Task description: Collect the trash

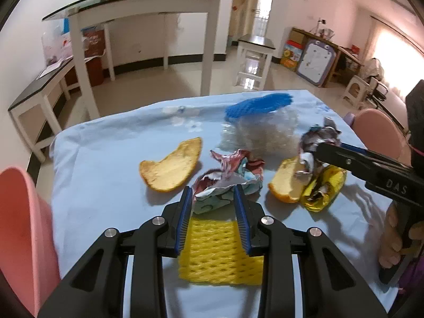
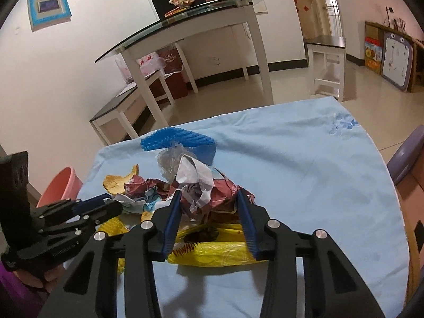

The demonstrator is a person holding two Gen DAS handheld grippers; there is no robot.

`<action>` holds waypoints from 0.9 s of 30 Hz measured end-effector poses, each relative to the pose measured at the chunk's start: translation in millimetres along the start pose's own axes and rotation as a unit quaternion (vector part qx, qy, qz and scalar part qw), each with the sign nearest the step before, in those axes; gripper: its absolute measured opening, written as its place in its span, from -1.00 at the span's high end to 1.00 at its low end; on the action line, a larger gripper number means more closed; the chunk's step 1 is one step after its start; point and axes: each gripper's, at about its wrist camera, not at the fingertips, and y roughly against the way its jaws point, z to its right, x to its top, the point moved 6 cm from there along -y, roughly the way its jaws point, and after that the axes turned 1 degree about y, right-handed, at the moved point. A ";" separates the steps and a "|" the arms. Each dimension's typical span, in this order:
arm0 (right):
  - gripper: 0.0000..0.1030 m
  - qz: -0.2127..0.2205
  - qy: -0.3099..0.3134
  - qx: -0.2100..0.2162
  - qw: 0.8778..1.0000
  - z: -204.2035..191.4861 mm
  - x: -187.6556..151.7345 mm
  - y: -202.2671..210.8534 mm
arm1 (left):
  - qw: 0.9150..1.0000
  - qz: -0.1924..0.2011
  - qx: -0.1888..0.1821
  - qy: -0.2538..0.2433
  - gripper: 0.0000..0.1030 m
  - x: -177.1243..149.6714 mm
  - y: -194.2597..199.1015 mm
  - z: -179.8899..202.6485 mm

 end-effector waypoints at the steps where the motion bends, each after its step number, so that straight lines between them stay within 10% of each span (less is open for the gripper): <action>1: 0.22 0.000 -0.001 0.001 1.000 -0.2 0.1 0.4 | 1.000 0.002 -0.004 -0.003 0.37 -0.1 0.2 3.7; 11: 0.22 0.006 -0.018 0.011 1.000 2.4 0.0 1.5 | 0.999 0.032 -0.007 -0.015 0.88 -4.8 12.8 28.7; 27: 0.25 0.028 -0.024 0.001 0.999 -4.6 -3.6 56.3 | 0.994 0.103 0.003 0.031 0.93 -9.6 82.1 42.4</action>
